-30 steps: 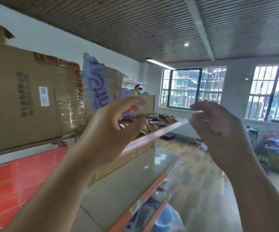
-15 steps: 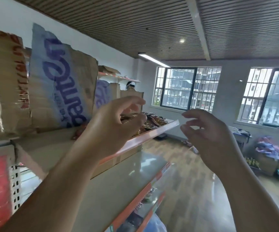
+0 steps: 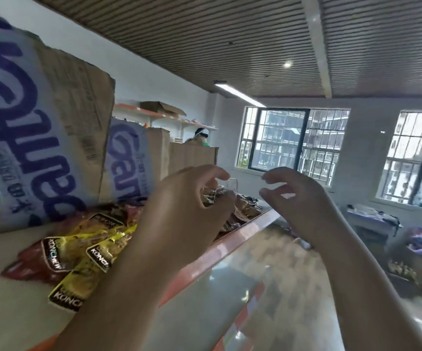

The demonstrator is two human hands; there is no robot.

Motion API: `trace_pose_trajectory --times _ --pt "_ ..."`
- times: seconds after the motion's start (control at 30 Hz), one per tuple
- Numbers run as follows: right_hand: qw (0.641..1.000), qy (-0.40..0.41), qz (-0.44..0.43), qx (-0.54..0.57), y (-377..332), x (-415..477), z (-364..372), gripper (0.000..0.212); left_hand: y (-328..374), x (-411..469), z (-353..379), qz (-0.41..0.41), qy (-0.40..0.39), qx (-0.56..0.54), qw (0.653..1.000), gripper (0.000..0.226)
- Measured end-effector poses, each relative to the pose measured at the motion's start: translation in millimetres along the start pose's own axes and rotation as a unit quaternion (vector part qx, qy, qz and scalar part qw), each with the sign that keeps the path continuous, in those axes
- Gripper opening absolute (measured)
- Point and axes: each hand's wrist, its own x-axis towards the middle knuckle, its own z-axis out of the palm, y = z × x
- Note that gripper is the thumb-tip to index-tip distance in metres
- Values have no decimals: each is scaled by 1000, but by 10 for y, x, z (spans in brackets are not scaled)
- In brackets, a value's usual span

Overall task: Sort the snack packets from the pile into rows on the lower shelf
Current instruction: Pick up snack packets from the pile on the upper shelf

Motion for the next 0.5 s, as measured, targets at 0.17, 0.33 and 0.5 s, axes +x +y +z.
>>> trace_pose_trajectory --times 0.17,0.33,0.5 --pt "999 -26 -20 12 441 487 338 20 60 90 258 7 0 49 999 42" --pt "998 -31 -26 51 950 923 591 20 -87 229 284 -31 -39 106 993 44" --pt "992 -112 6 -52 1551 1425 897 27 -323 469 488 -110 -96 173 974 48"
